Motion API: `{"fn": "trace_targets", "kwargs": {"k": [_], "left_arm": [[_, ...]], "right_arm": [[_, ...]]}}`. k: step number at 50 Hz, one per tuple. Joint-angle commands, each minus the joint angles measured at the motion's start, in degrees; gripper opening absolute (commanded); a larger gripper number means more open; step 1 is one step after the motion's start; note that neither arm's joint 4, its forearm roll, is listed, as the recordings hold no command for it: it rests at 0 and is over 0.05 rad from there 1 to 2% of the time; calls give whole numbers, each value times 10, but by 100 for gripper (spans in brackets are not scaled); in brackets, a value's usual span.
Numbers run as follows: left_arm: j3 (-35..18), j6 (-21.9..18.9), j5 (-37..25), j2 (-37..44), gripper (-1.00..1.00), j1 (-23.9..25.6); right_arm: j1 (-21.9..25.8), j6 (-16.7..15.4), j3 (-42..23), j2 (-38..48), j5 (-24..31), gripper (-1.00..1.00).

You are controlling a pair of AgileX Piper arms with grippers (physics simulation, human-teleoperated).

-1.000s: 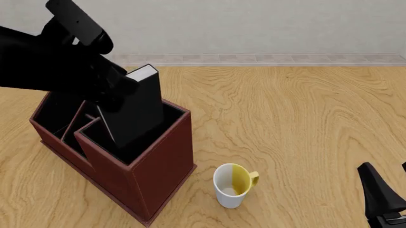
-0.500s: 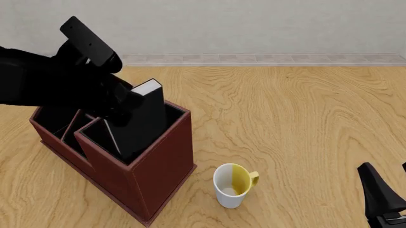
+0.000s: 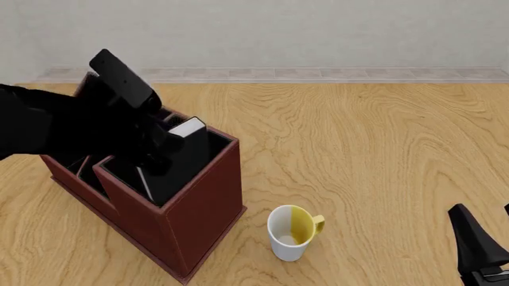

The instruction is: Pick up the book and place it in the right compartment of the caddy.

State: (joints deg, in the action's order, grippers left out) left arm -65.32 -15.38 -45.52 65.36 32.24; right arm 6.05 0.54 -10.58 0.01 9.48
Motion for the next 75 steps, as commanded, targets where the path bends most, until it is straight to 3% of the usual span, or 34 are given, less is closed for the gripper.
{"fn": "trace_targets", "kwargs": {"k": [1,12,39,40,44,62,75], "left_arm": [[21,-4,18,-6,-100,0],[48,5,37,-4,-100,6],[49,8,44,1,-100,3],[51,0,41,-1,100,4],[28,9,31,-1,100,1],[32,2,31,-8,100,0],[-49,-2,-15,-28,100,4]], "right_arm": [[1,0,-2,0,1,100],[2,-1,-2,0,2,100],[1,-3,2,0,1,100],[2,-3,1,0,1,100],[1,-3,1,0,1,100],[1,-4,-1,0,2,100],[2,-4,-4,0,3,100]]}}
